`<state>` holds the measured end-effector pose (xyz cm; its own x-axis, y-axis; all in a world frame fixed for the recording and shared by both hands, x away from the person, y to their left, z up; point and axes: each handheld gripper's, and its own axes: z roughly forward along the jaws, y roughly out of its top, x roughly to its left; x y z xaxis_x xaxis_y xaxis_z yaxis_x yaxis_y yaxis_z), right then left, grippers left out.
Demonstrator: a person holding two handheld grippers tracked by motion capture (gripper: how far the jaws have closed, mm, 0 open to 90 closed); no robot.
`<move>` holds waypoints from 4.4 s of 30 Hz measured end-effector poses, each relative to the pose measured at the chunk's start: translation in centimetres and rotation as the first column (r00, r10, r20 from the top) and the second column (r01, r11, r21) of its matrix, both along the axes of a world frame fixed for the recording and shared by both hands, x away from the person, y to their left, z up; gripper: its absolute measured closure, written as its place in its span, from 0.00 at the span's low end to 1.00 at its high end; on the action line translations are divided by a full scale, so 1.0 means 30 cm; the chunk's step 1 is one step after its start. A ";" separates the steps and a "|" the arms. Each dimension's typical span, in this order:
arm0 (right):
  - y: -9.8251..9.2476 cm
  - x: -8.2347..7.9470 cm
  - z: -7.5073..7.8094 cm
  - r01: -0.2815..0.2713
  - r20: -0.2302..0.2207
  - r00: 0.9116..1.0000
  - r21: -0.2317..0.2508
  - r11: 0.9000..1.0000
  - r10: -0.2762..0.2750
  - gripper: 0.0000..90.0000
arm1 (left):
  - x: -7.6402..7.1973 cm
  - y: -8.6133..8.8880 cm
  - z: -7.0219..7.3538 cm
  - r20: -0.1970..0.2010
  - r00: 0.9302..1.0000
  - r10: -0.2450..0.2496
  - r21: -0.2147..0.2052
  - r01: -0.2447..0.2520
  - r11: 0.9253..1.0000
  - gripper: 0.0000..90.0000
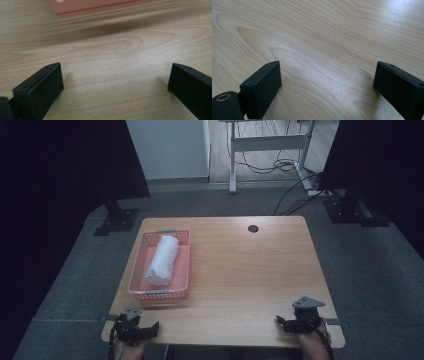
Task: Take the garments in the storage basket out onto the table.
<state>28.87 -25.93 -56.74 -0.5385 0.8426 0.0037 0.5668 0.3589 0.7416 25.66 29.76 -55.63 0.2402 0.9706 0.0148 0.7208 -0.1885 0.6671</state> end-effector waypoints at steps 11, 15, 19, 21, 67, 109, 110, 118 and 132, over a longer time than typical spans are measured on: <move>0.000 0.000 0.000 -0.003 0.001 1.000 0.000 1.000 0.003 0.08 | -0.001 0.002 -0.005 0.018 1.000 0.012 -0.005 -0.012 1.000 0.00; 0.000 0.000 0.000 -0.002 0.000 1.000 0.000 1.000 0.002 0.08 | -0.001 0.000 -0.004 0.017 1.000 0.018 -0.005 -0.018 1.000 0.00; 0.000 0.000 0.000 -0.001 0.000 1.000 0.000 1.000 0.001 0.08 | 0.001 -0.004 0.002 0.005 0.999 0.038 -0.005 -0.038 0.999 0.01; 0.000 0.000 0.000 -0.001 0.000 1.000 0.000 1.000 0.001 0.08 | 0.001 -0.005 0.007 0.001 0.999 0.035 -0.005 -0.035 0.999 0.04; 0.000 0.000 0.000 0.000 0.002 1.000 -0.001 1.000 0.000 0.08 | 0.019 -0.029 0.176 0.054 0.998 0.044 -0.103 -0.039 0.994 0.11; 0.000 -0.001 0.000 -0.001 0.002 1.000 -0.002 1.000 0.001 0.08 | 0.072 -0.036 0.303 0.093 0.996 0.000 -0.158 0.015 0.987 0.12; 0.000 0.000 0.000 -0.001 0.001 1.000 -0.002 1.000 0.001 0.08 | 0.072 -0.036 0.303 0.093 0.996 0.000 -0.158 0.015 0.987 0.11; 0.000 0.000 0.000 -0.001 0.001 1.000 -0.001 1.000 0.001 0.08 | 0.102 -0.058 0.322 0.105 0.995 -0.001 -0.090 0.011 0.996 0.00; 0.000 0.000 0.000 0.000 0.001 1.000 0.000 1.000 0.000 0.08 | 0.169 -0.079 0.357 0.116 0.993 -0.006 -0.153 0.024 0.988 0.11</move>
<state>28.86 -25.92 -56.74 -0.5387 0.8425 0.0026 0.5658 0.3595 0.7421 30.73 27.40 -44.92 0.2599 0.9598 -0.1065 0.6355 -0.0869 0.7672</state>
